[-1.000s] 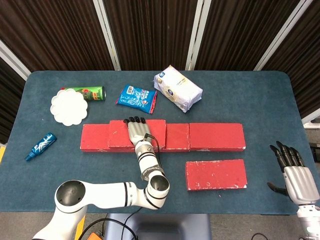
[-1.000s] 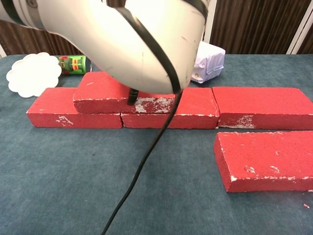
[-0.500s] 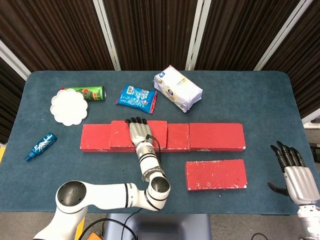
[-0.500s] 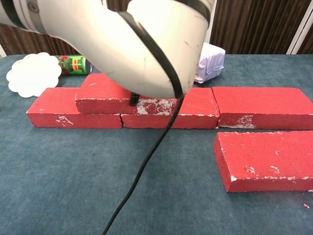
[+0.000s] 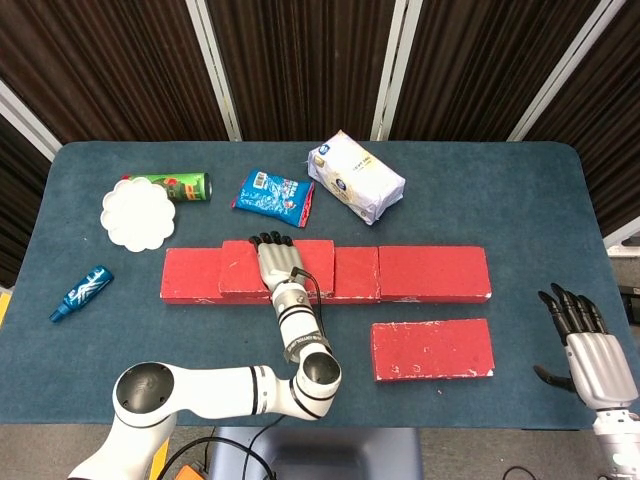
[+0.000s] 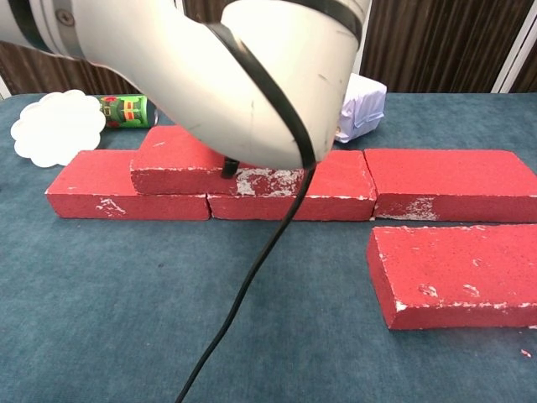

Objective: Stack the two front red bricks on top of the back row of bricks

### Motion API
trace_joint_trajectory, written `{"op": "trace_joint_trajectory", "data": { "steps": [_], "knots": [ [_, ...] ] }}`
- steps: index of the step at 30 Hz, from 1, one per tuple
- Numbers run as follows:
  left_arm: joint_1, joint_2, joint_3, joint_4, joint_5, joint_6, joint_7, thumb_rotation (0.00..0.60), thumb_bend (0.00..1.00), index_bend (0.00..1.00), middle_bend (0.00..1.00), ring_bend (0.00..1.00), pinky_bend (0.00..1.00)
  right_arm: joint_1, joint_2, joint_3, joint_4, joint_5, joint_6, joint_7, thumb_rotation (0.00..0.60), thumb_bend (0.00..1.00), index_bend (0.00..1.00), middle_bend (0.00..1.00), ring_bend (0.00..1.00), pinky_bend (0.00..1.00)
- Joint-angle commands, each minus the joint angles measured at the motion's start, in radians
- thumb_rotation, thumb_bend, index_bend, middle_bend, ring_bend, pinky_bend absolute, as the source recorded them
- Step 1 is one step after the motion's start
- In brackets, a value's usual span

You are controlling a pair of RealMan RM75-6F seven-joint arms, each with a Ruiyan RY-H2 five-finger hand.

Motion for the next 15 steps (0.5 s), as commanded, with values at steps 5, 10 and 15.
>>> {"op": "trace_joint_trajectory", "data": {
  "steps": [5, 10, 15],
  "knots": [
    [0.001, 0.004, -0.004, -0.016, -0.010, 0.021, 0.016, 0.600, 0.20, 0.00, 0.00, 0.00, 0.12, 0.000, 0.005, -0.002, -0.003, -0.005, 0.001, 0.012, 0.600, 0.00, 0.19, 0.00, 0.02, 0.00],
    [0.007, 0.028, -0.020, -0.069, 0.005, 0.042, 0.000, 0.600, 0.19, 0.00, 0.00, 0.00, 0.12, -0.001, 0.003, 0.000, 0.002, -0.003, 0.004, 0.016, 0.600, 0.00, 0.19, 0.00, 0.02, 0.00],
    [0.020, 0.080, -0.043, -0.173, 0.014, 0.090, -0.011, 0.600, 0.19, 0.00, 0.00, 0.00, 0.12, -0.002, 0.001, 0.000, 0.003, -0.006, 0.008, 0.018, 0.600, 0.00, 0.19, 0.00, 0.02, 0.00]
  ]
}}
